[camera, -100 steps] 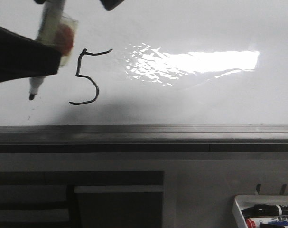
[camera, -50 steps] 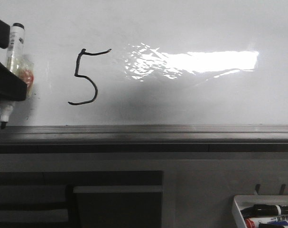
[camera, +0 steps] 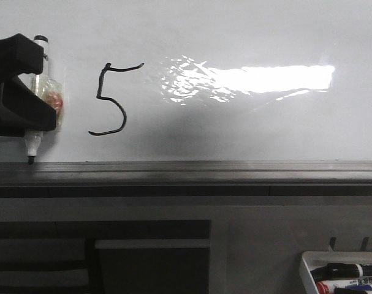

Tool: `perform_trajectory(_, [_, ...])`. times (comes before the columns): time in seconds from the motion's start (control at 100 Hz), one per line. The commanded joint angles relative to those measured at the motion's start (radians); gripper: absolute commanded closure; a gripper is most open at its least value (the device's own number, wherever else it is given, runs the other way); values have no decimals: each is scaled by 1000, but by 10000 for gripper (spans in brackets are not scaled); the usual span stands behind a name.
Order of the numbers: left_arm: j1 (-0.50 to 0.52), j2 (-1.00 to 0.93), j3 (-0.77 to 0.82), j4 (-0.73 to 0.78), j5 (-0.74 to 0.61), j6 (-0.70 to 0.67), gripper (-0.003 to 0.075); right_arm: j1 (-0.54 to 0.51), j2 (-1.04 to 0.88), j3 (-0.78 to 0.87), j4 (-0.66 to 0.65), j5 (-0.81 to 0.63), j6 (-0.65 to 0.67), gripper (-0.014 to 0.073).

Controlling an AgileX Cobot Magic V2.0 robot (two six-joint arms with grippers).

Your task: Write number 5 on whiteboard

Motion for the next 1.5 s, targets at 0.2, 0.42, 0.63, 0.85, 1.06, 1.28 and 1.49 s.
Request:
perform_trajectory(0.2, [26, 11, -34, -4, -65, -7, 740, -4, -29, -33, -2, -55, -4, 167])
perform_trajectory(0.42, [26, 11, -34, -4, -77, -7, 505, -4, -29, -33, -2, -54, -4, 167])
perform_trajectory(0.63, [26, -40, -34, -15, -74, -7, 316, -4, -29, -33, 0, -62, -4, 185])
perform_trajectory(0.85, [26, -208, -34, -15, 48, -7, 321, -4, -45, -14, -18, -71, -4, 519])
perform_trajectory(1.06, [14, -470, -34, 81, 154, 3, 700, -4, -186, 130, -56, -287, -4, 652])
perform_trajectory(1.28, [-42, -757, 24, 240, 154, 3, 741, -4, -471, 469, -112, -602, -4, 655])
perform_trajectory(1.49, [-88, -974, 171, 287, 156, 3, 741, -4, -795, 752, -112, -641, -4, 655])
